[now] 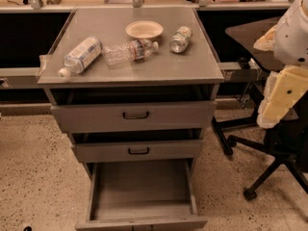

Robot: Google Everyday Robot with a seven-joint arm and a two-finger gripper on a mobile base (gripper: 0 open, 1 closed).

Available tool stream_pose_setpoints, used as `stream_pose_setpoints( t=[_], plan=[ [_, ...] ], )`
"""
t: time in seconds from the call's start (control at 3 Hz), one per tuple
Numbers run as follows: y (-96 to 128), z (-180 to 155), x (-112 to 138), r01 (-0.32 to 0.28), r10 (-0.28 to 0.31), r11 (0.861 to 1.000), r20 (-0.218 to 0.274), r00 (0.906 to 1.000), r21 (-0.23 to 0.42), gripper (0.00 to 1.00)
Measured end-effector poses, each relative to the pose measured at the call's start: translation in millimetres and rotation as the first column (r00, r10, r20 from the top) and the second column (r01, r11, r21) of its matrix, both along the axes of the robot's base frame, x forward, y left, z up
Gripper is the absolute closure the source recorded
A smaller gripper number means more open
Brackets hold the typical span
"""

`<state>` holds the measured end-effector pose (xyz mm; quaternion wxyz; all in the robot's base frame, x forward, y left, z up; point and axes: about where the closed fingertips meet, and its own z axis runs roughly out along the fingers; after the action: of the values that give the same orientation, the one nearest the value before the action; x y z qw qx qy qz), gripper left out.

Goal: Place blue plastic bottle into bottom drawer

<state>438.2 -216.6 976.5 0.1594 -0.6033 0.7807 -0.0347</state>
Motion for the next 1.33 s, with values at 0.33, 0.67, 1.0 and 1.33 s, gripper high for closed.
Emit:
stream_pose_setpoints(
  t=[0.33, 0.67, 1.0, 1.33],
  plan=[
    [0.1, 0.0, 0.1, 0.000, 0.000, 1.000, 0.000, 1.0000, 0.000, 0.00],
    [19.6, -5.8, 18.8, -0.102, 0.102, 0.995, 0.000, 0.9948, 0.000, 0.00],
    [87.9, -15.3, 58.5, -0.375, 0.376, 0.926, 0.033, 0.9259, -0.039, 0.00],
    [170.1, -32.2, 69.6, -0.659, 0.668, 0.741, 0.035, 0.7436, -0.128, 0.00]
  ],
)
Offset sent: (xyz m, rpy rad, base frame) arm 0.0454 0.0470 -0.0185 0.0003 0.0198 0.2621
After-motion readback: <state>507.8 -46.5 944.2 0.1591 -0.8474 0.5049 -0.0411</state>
